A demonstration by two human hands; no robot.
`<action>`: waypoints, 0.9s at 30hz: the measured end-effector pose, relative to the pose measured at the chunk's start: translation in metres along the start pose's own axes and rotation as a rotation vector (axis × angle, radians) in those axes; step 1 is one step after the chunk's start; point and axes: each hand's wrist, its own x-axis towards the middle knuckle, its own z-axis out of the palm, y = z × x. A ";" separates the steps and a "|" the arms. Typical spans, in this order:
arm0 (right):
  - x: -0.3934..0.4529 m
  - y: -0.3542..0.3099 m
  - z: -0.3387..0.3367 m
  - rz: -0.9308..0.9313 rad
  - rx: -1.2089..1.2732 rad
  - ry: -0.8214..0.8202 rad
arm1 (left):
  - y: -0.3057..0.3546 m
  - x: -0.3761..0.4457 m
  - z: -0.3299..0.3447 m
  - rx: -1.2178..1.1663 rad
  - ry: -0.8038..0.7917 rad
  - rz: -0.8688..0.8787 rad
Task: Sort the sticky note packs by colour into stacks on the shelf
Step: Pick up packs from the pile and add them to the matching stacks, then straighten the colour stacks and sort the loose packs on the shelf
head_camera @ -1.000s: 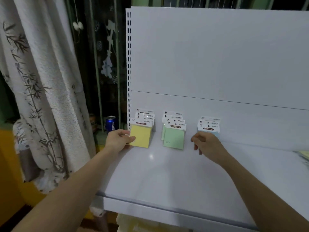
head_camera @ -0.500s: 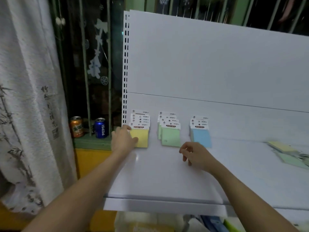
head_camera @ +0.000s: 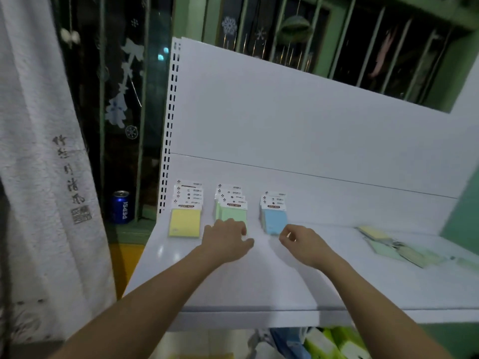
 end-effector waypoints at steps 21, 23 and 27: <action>-0.133 0.291 -0.144 0.137 0.055 0.092 | 0.343 0.002 0.093 -0.221 -0.080 0.074; -0.135 0.313 -0.150 0.151 0.072 0.104 | 0.362 0.007 0.104 -0.224 -0.084 0.079; -0.125 0.358 -0.148 0.190 0.132 0.101 | 0.383 0.026 0.128 -0.251 -0.096 0.063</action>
